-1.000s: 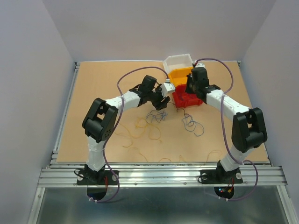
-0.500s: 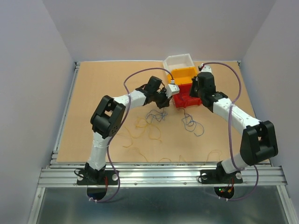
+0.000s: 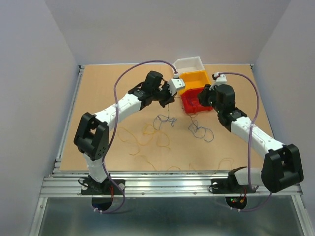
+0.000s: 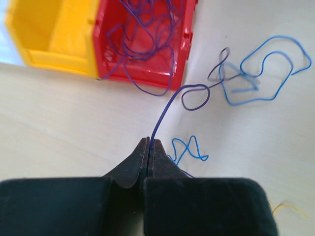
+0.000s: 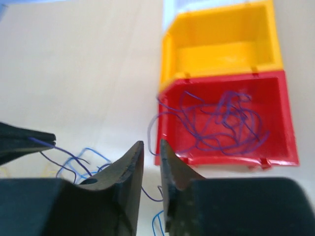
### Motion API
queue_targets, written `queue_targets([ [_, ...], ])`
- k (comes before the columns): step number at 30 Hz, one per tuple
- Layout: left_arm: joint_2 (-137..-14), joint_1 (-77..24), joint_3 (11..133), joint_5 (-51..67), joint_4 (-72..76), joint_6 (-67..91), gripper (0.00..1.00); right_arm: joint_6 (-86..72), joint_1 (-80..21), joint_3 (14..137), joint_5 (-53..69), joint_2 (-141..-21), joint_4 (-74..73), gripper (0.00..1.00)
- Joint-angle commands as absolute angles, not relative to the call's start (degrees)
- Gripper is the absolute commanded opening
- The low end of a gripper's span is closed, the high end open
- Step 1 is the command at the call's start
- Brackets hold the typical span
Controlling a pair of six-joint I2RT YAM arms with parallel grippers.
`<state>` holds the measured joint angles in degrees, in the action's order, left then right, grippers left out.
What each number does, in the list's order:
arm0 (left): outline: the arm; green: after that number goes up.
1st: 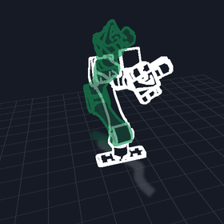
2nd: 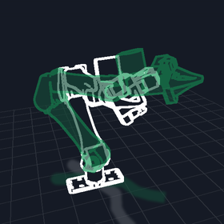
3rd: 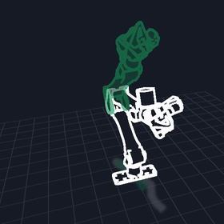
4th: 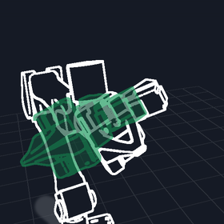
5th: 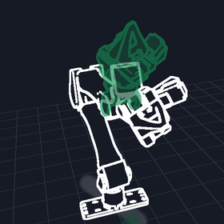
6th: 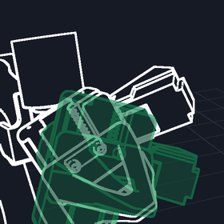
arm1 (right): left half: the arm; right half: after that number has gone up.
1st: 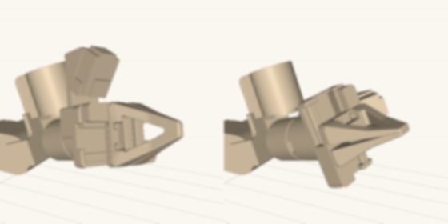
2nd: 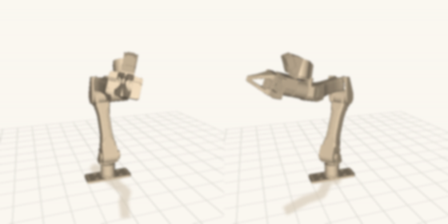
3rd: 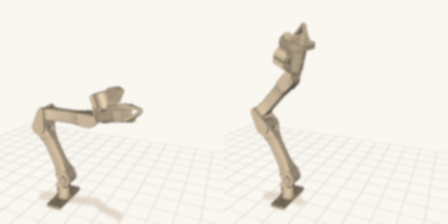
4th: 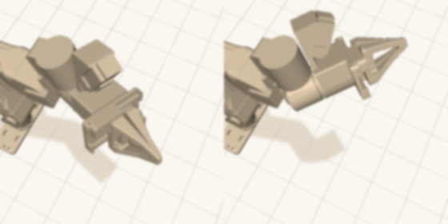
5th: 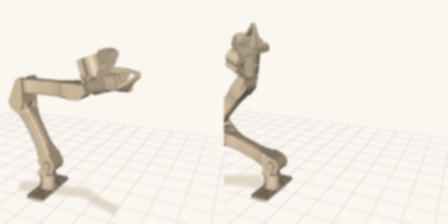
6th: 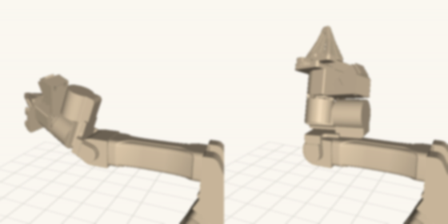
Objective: Untangle the cables
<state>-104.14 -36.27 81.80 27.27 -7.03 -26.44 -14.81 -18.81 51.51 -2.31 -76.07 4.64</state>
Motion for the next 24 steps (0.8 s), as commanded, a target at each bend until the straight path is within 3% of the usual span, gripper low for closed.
queue_targets([
  [1, -97.7, -36.3, 84.1, 25.1, -10.6, -25.3, 0.0, -12.6, -18.9, 46.1, 12.1, -71.9, 23.2, 0.28],
  [4, -94.8, -36.3, 86.3, 23.9, -12.5, -24.9, 0.0, -10.7, -18.9, 45.9, 21.2, -74.0, 27.1, 0.51],
  [9, -91.9, -36.4, 94.4, 23.8, -18.4, -24.5, 0.0, -11.9, -19.0, 46.5, 34.3, -80.8, 37.9, 0.7],
  [13, -91.9, -36.4, 101.4, 23.1, -22.8, -24.8, 0.0, -13.8, -19.1, 46.7, 42.2, -83.6, 45.6, 0.78],
  [16, -93.0, -36.5, 106.2, 22.8, -26.0, -24.7, 0.0, -18.6, -19.2, 43.2, 46.2, -84.5, 58.6, 0.95],
  [24, -95.3, -36.6, 109.9, 24.1, -26.9, -22.4, 0.0, -21.6, -21.7, 41.3, 39.3, -86.8, 69.3, 0.98],
])
